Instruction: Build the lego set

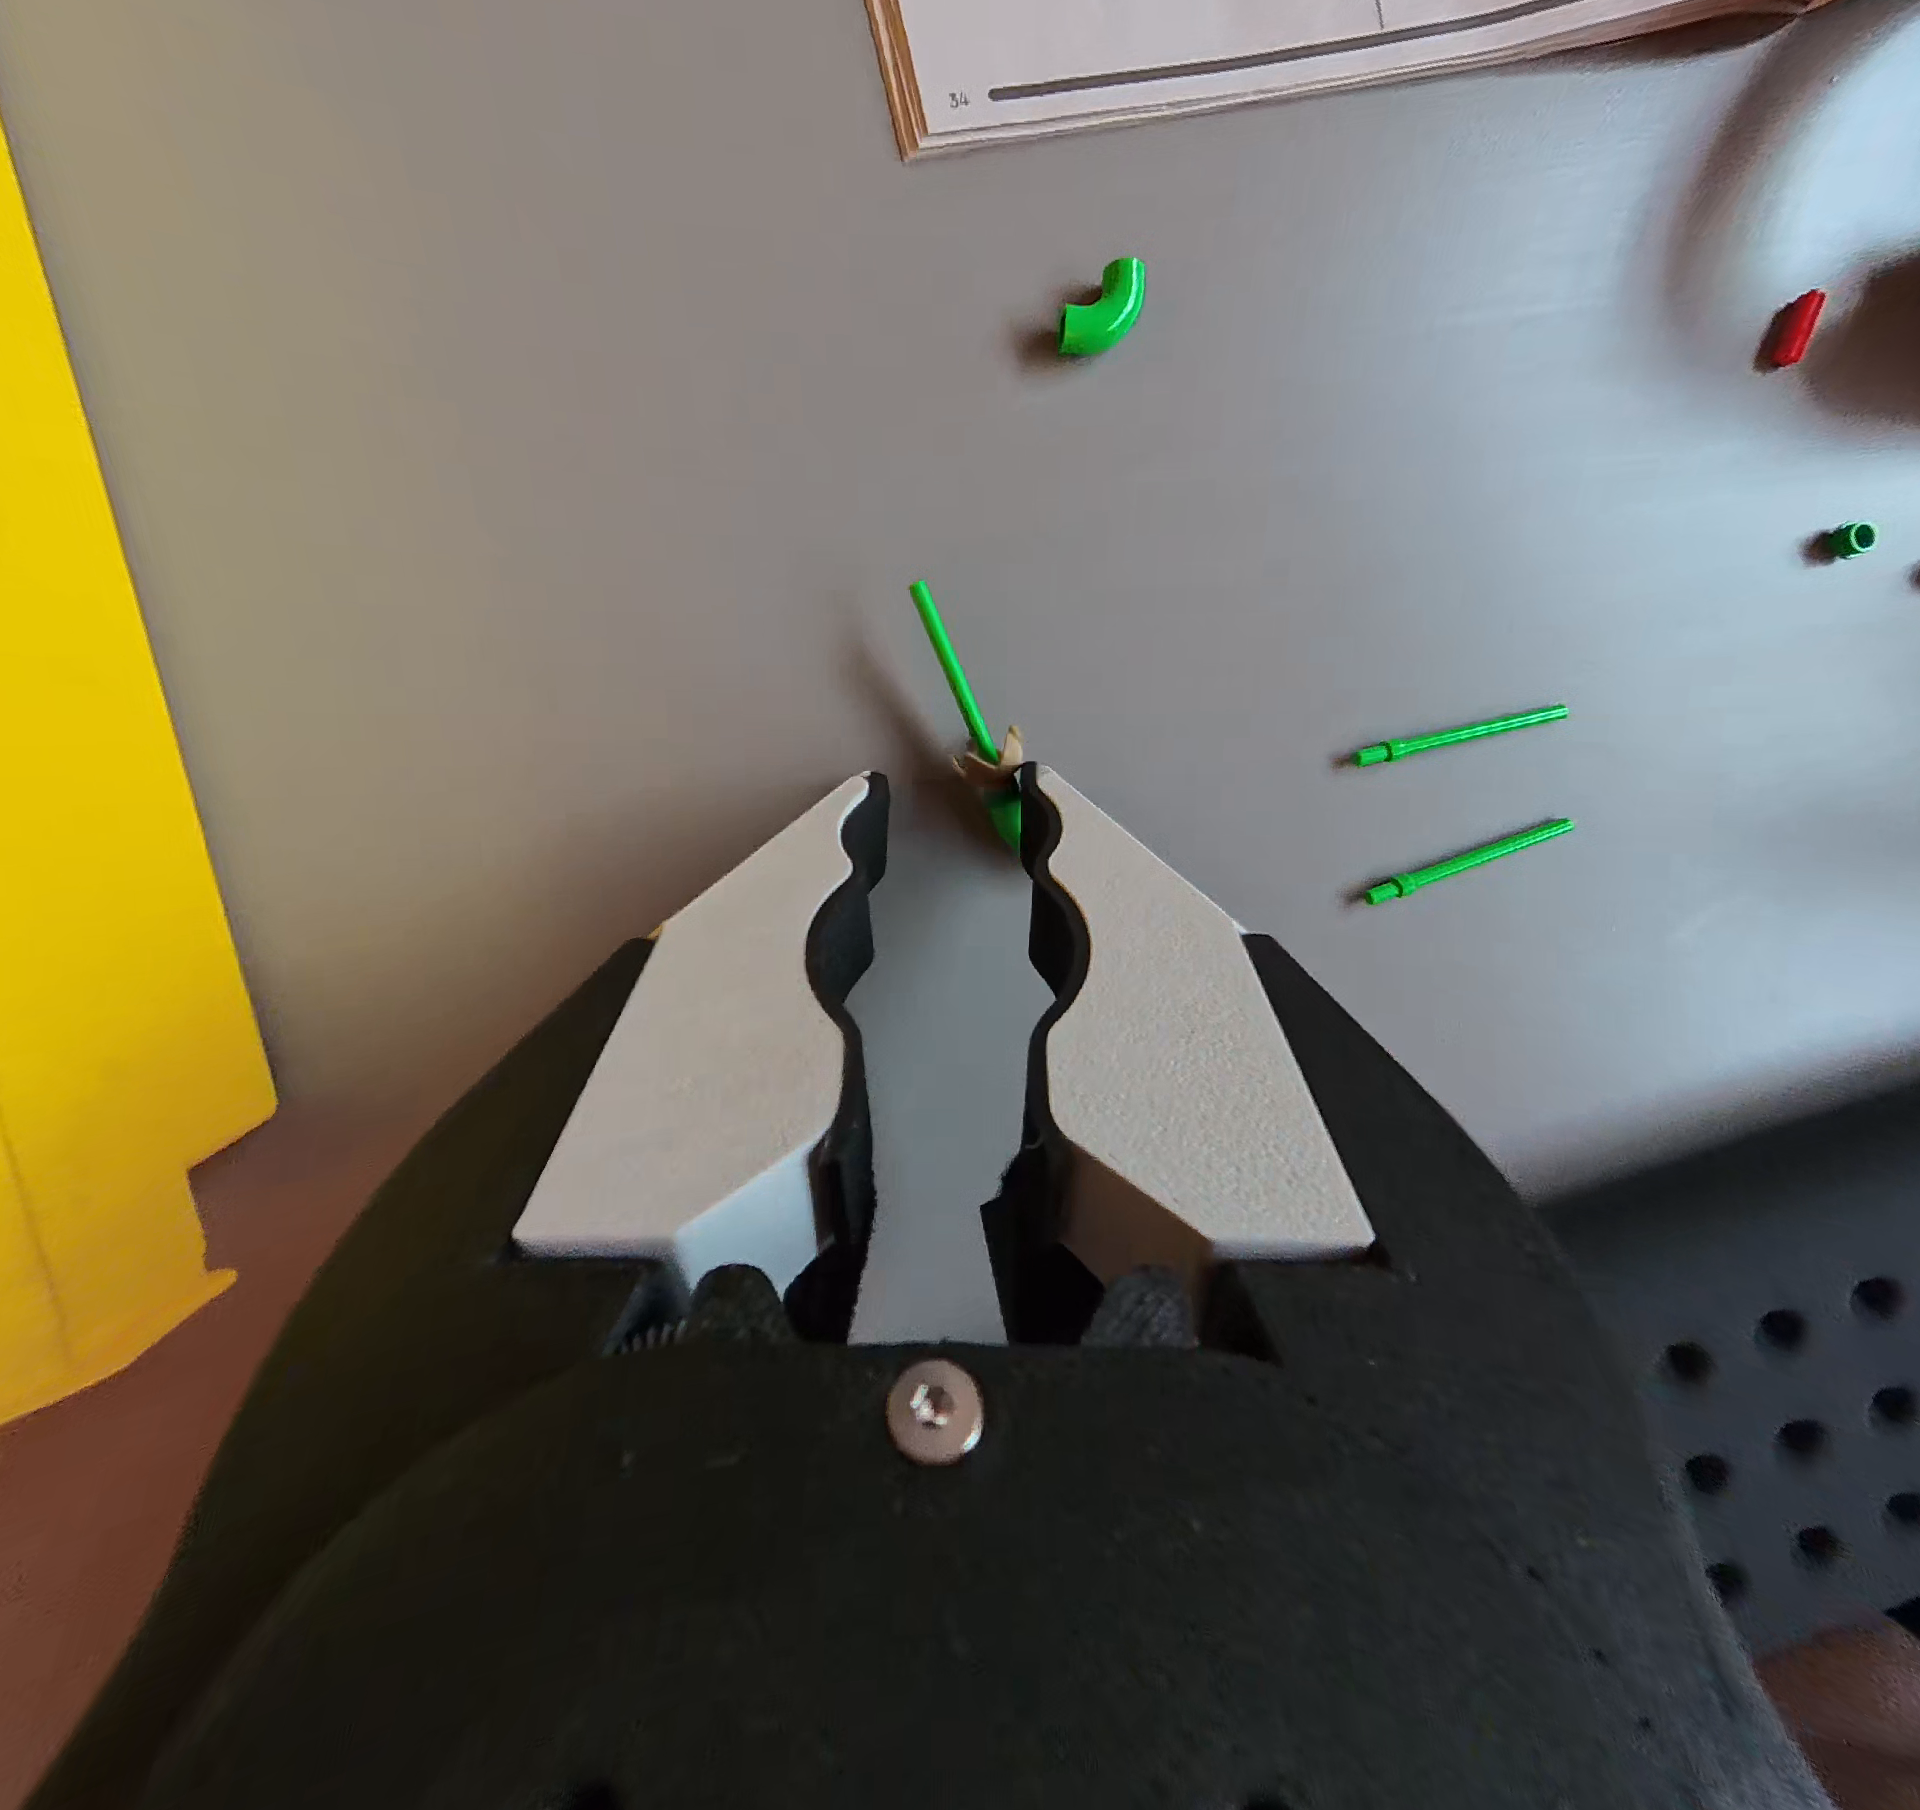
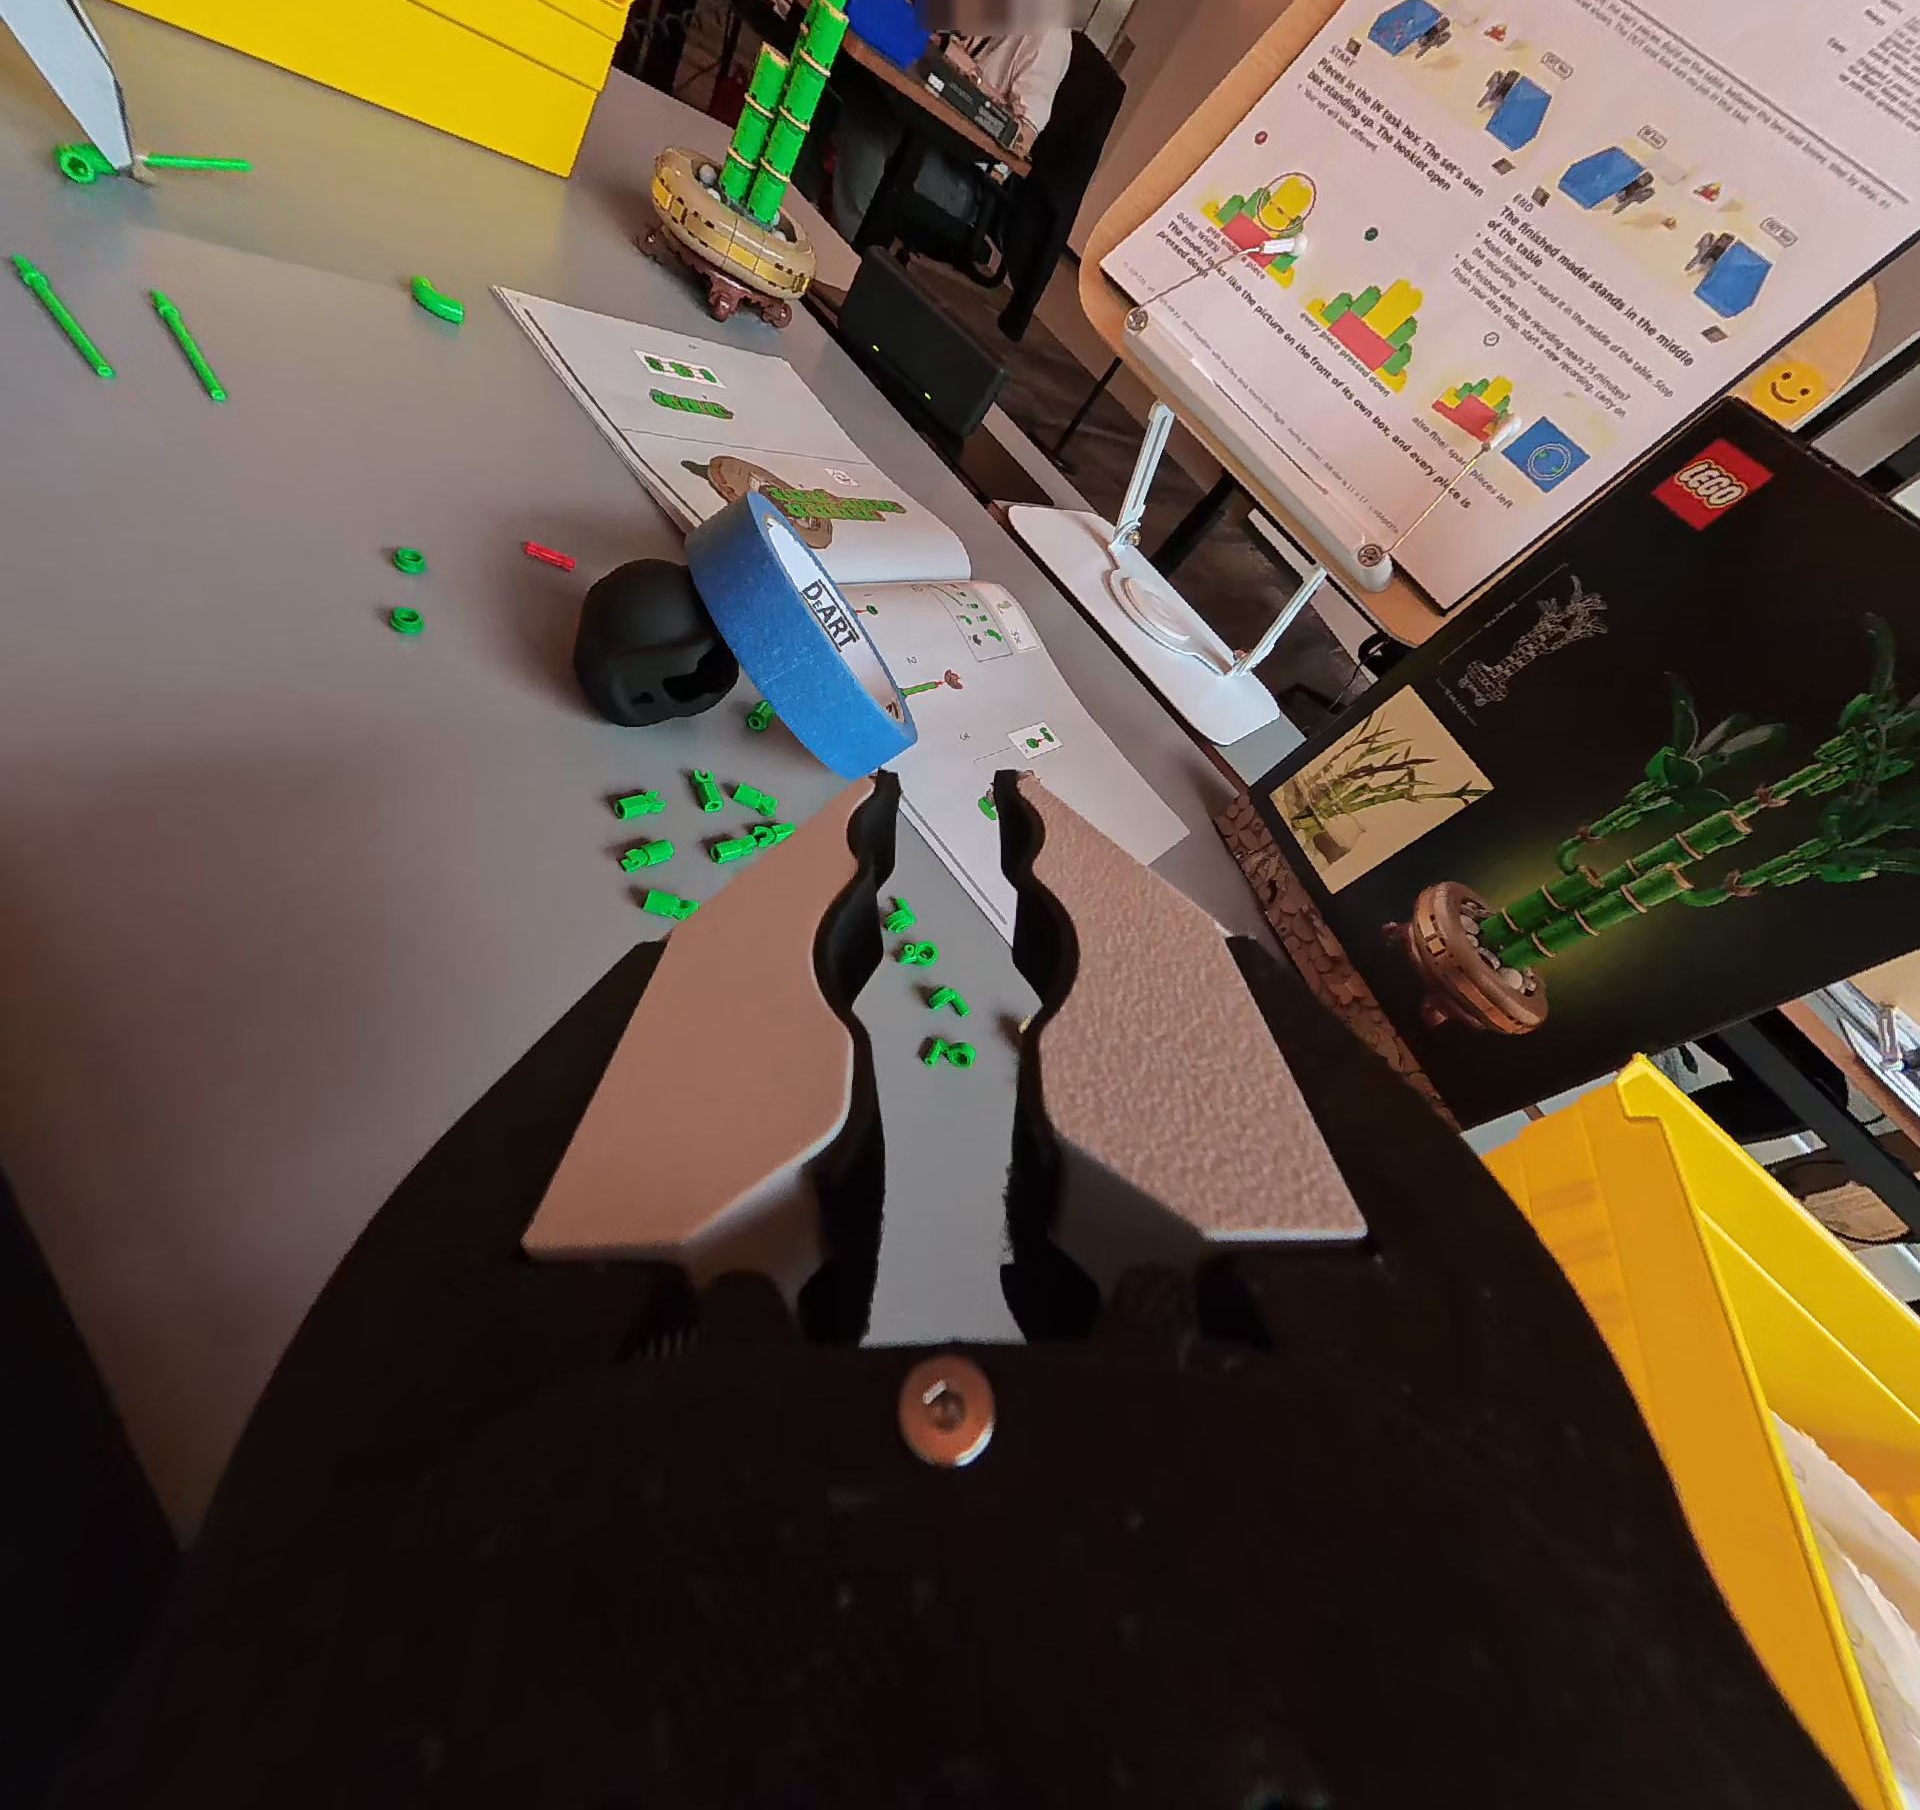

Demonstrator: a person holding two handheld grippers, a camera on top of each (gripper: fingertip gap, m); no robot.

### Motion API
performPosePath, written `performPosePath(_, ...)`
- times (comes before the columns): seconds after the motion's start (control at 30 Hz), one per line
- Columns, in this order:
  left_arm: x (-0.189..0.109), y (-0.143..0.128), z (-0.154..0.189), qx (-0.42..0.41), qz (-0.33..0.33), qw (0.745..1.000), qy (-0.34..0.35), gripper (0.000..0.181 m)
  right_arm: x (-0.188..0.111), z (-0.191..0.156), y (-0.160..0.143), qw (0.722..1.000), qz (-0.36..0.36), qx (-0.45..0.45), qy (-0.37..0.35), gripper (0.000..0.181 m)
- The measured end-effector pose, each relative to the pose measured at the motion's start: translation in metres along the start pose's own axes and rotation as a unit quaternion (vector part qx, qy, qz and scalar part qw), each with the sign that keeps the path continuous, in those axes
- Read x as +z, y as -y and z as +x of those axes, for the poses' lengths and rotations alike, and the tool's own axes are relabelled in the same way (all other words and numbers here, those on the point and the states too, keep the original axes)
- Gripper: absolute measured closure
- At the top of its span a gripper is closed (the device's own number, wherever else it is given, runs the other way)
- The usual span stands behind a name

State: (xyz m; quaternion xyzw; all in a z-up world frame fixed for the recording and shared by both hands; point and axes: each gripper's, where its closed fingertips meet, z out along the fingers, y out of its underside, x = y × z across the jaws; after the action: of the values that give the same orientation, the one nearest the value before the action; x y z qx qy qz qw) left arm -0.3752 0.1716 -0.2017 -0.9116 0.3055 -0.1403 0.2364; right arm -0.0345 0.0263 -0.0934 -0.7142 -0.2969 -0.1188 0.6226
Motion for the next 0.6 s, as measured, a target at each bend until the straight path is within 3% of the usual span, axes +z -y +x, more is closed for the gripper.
performPosePath(0.13,-0.007,0.005,0.005,0.005,0.024,1.0,-0.006,0.161,0.0,0.0,-0.002,1.0,-0.003,0.001,0.001,0.164)
performPosePath(0.6,0.005,0.0,0.01,0.037,0.005,0.999,0.015,0.169,-0.002,0.0,-0.007,1.0,-0.012,-0.005,-0.001,0.164)
